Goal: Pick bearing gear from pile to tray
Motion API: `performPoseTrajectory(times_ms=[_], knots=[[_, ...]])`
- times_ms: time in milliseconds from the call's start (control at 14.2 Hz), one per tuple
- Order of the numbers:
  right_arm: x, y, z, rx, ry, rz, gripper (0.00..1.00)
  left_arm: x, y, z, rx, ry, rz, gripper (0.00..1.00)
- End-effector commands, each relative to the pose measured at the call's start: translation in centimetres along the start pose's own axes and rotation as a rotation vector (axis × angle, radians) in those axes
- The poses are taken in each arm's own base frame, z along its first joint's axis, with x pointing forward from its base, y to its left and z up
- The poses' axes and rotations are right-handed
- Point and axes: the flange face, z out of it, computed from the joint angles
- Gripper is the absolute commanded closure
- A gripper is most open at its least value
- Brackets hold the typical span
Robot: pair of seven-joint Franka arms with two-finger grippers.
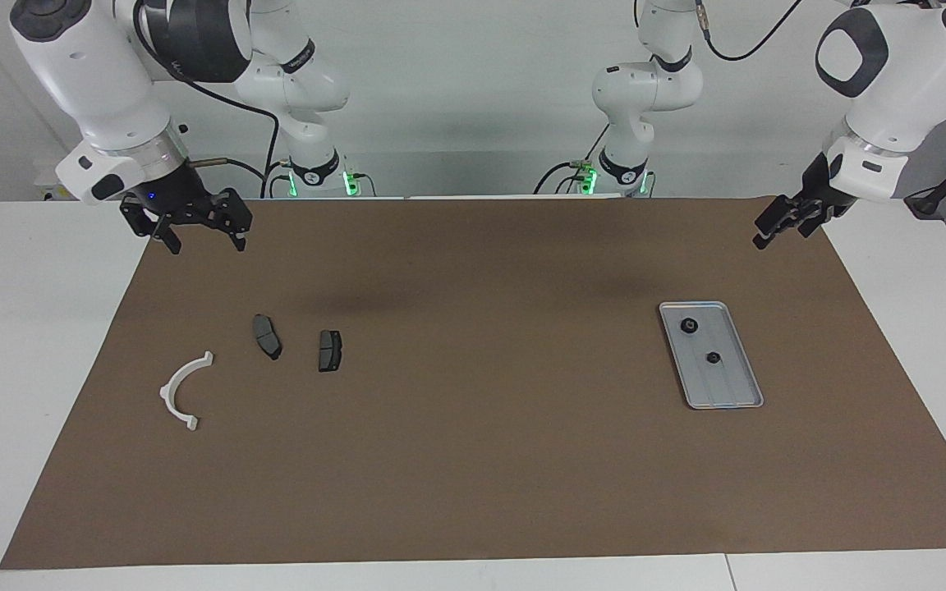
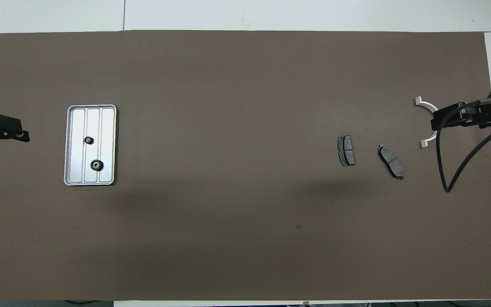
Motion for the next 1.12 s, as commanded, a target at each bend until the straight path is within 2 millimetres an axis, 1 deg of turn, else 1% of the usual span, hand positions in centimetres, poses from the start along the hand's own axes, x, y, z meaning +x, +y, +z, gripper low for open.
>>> performPoseTrajectory(times_ms=[0, 140, 492, 702, 1053], knots=[[-0.7, 0.2, 0.0, 0.011, 0.022, -0.028, 0.0, 0.5, -0.3, -1.2, 0.013, 0.026, 0.019, 0.0], [-0.7, 0.2, 0.0, 0.011, 0.022, -0.028, 0.0, 0.4, -0.3, -1.5, 0.012, 0.034, 0.034, 0.0], [-0.7, 0.4, 0.0, 0.011, 0.022, -0.025, 0.0, 0.0, 0.8, -1.9, 0.042, 0.041, 0.075, 0.0], [-0.7, 0.3, -0.1, 0.011, 0.024, -0.026, 0.0, -0.1, 1.1, -3.0, 0.039, 0.061, 0.083, 0.0], [-0.7, 0.4, 0.0, 0.011, 0.022, -0.025, 0.0, -0.1, 1.3, -3.0, 0.039, 0.062, 0.086, 0.0]])
